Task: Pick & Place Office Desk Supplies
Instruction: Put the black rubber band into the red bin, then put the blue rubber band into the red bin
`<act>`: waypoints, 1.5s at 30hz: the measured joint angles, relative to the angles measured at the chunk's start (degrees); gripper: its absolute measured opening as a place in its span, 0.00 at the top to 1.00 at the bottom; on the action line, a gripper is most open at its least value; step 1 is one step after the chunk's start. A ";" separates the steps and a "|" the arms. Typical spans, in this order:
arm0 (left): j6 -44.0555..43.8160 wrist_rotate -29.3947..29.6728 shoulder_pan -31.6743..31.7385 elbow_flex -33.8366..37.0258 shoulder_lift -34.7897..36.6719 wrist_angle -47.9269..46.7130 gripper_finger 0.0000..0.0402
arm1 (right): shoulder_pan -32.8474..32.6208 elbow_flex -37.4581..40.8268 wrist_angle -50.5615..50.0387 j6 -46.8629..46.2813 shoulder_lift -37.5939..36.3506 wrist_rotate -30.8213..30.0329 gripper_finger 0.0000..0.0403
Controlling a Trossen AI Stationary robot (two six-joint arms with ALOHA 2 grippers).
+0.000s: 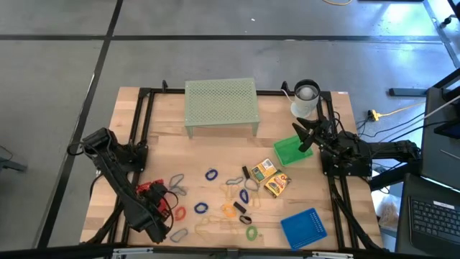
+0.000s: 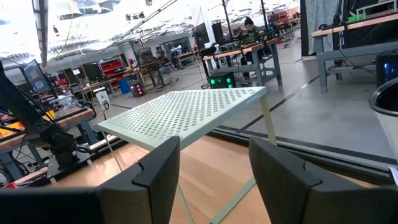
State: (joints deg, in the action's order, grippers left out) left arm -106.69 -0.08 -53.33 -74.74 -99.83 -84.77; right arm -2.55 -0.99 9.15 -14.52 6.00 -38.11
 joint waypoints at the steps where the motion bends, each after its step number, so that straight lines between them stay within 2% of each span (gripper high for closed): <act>1: -0.07 0.42 0.05 0.00 0.00 0.07 0.84 | 0.00 0.00 0.00 0.00 0.00 0.00 0.52; 9: -6.52 0.51 -0.43 0.00 0.00 0.73 0.78 | -0.01 0.00 0.00 0.00 0.00 0.00 0.52; 20: -6.49 0.62 -0.69 0.00 -0.02 2.49 0.59 | 0.00 0.00 0.00 0.00 0.00 0.02 0.52; 23: -3.90 2.62 -0.62 0.00 -0.02 2.29 0.54 | 0.00 0.00 0.00 0.01 0.00 0.04 0.52; 26: -0.79 8.39 -0.51 0.00 -0.02 1.72 0.50 | -0.01 0.00 0.00 0.02 0.00 0.04 0.52; 31: 7.01 24.34 1.46 0.00 -0.02 1.77 0.47 | 0.01 0.00 0.00 0.00 0.00 0.04 0.52; 33: 11.97 30.40 3.21 0.00 -0.02 2.77 0.46 | 0.00 0.00 0.00 0.02 -0.01 0.04 0.52; 35: 17.52 33.82 5.49 0.00 -0.02 4.20 0.46 | 0.01 0.00 0.00 0.02 0.00 0.04 0.52; 38: 26.03 31.88 9.61 0.61 -0.02 8.79 0.46 | -0.01 0.00 0.00 0.02 0.00 0.04 0.52; 45: 46.15 18.01 16.79 6.08 -0.04 21.90 0.46 | 0.00 0.00 0.00 0.02 0.00 0.04 0.52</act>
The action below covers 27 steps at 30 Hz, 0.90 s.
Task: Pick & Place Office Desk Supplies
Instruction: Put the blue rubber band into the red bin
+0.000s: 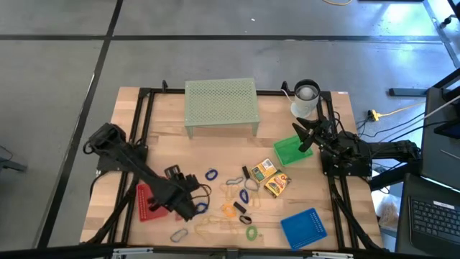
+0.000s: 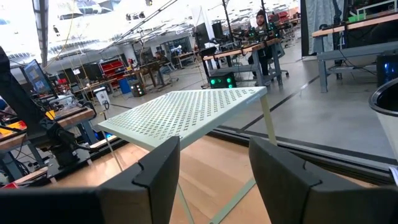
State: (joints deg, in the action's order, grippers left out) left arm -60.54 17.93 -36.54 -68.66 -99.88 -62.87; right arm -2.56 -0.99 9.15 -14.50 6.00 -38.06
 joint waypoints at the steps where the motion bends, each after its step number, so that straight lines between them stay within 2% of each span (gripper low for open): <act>1: 1.57 -1.56 0.43 0.37 0.00 0.51 0.46 | 0.01 0.00 0.00 0.00 0.00 0.00 0.52; 5: 3.98 -5.60 1.51 1.07 0.00 1.01 0.47 | 0.01 0.00 0.00 0.00 -0.01 0.00 0.52; 27: 1.32 -6.92 -0.60 15.23 0.49 18.73 0.50 | -0.01 0.00 0.00 0.00 0.00 0.00 0.52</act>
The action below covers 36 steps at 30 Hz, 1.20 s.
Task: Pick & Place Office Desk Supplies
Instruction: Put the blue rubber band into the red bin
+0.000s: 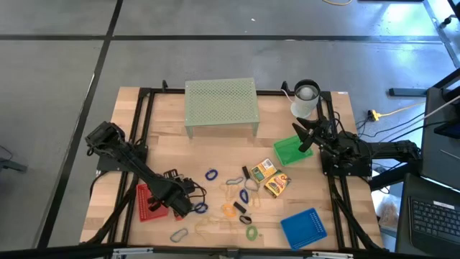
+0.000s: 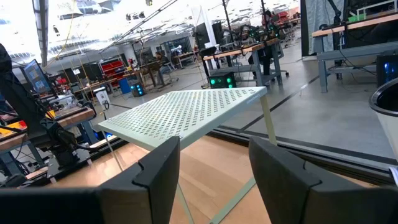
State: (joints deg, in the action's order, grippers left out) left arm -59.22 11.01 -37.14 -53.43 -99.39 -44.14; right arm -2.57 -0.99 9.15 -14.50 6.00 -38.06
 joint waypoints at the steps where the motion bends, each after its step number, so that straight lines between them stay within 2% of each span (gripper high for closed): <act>1: 0.00 0.27 0.01 0.33 -0.01 0.15 0.50 | 0.00 0.00 0.00 0.00 0.00 0.00 0.52; 9: 0.00 1.10 0.01 0.55 -0.18 0.64 0.63 | 0.02 0.00 -0.02 0.02 0.00 0.00 0.52; 19: 3.48 2.53 -0.01 0.64 -0.36 0.91 0.96 | 0.00 0.00 -0.02 0.02 0.00 0.00 0.52; 24: 10.45 2.44 0.54 -2.57 -0.80 -0.83 0.99 | 0.02 0.00 -0.02 0.02 0.00 0.00 0.52; 29: 22.00 13.55 0.82 -7.86 -0.67 0.73 0.99 | 0.00 0.00 -0.02 0.00 -0.01 0.00 0.52; 36: 35.13 28.05 1.27 -10.52 -0.73 5.61 0.99 | 0.02 0.00 -0.02 0.00 0.00 0.00 0.52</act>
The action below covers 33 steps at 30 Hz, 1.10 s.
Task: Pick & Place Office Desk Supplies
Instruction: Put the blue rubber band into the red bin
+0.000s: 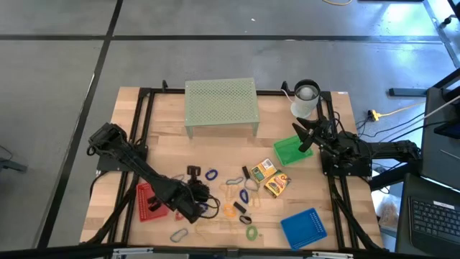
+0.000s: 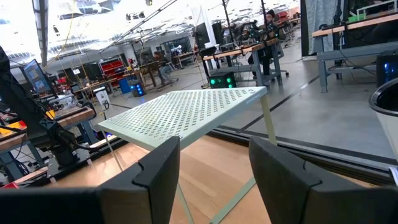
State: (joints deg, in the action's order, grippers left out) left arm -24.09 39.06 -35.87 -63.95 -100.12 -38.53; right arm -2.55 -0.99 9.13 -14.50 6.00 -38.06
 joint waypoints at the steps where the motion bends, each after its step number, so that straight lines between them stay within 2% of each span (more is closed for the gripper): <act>1: 0.70 1.99 0.39 -0.29 0.00 2.13 0.99 | -0.02 0.00 0.00 0.01 -0.02 -0.02 0.52; 6: 1.46 8.10 3.08 -1.54 0.05 12.96 1.00 | -0.01 0.00 0.00 0.00 0.00 -0.01 0.52; 9: 4.16 8.21 4.65 -1.61 0.11 21.57 0.99 | -0.02 0.00 0.00 0.01 -0.01 0.00 0.52; 17: 19.52 6.47 5.23 0.81 1.59 45.42 0.99 | -0.02 0.00 0.00 0.00 0.00 -0.01 0.52; 20: 21.76 4.66 5.28 5.71 3.83 55.38 1.00 | 0.00 0.00 -0.14 0.02 -0.02 -0.02 0.52; 23: 24.98 1.03 5.39 12.82 6.56 69.44 0.99 | -0.02 0.02 -0.24 0.01 -0.02 0.00 0.52; 28: 28.27 -9.59 7.35 25.18 9.69 92.06 0.99 | 0.00 0.02 -0.57 0.02 0.00 -0.02 0.52; 31: 26.68 -9.95 7.98 30.35 10.72 97.88 0.99 | 0.00 0.02 -0.57 0.02 0.00 -0.01 0.52; 33: 25.06 -8.61 7.76 32.82 11.97 97.96 0.99 | 0.00 0.02 -0.57 0.02 0.00 -0.02 0.52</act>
State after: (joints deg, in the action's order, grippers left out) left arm 0.96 30.45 -28.11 -31.13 -88.15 59.43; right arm -2.55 -0.97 8.56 -14.48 6.00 -38.09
